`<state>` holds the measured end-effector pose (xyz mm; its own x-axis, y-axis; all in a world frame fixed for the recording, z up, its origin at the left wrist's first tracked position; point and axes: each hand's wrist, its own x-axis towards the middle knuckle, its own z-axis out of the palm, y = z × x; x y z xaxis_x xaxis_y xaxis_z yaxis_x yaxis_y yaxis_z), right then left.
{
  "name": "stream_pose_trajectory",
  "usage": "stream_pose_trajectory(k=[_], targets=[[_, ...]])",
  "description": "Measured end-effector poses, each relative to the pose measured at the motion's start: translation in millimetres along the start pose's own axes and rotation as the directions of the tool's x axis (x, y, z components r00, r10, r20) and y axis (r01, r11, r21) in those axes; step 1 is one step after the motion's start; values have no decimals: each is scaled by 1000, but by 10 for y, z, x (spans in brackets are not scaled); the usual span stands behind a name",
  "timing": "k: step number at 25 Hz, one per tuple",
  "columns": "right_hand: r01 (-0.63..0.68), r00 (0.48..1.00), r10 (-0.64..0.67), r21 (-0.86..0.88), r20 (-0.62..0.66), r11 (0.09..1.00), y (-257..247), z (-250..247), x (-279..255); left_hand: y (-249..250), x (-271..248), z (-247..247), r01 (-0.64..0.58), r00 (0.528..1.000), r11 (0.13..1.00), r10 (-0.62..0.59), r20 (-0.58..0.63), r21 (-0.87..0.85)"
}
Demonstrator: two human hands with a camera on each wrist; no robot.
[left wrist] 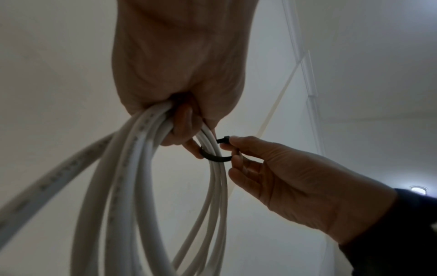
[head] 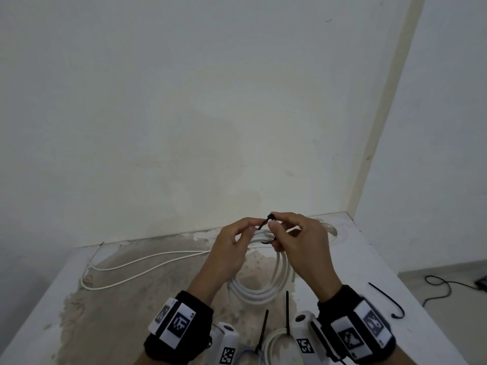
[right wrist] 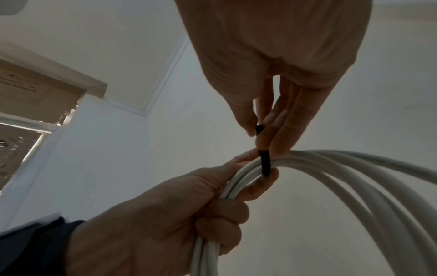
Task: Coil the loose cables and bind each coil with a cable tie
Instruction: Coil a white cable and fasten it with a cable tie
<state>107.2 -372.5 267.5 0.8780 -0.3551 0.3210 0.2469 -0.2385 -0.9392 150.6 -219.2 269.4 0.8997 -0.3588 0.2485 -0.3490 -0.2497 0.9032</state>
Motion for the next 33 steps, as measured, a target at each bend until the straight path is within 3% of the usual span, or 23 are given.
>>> stream_pose_trajectory(k=[7,16,20,28,33], targets=[[-40,996,38,23,75,999,-40,4,18,-43,23,-26,-12,1000,1000,12,-6,28],[97,995,-97,14,24,995,-102,69,81,74,115,-41,-78,997,996,79,-1,30],[147,987,-137,-116,89,982,-128,60,228,114,163,-69,-99,994,995,100,-36,26],[182,972,-146,-199,184,963,-217,72,434,129,191,-90,-73,994,997,73,-87,-6],[342,906,-246,-255,344,904,-435,54,545,172,202,-184,-78,995,996,75,-69,-41]])
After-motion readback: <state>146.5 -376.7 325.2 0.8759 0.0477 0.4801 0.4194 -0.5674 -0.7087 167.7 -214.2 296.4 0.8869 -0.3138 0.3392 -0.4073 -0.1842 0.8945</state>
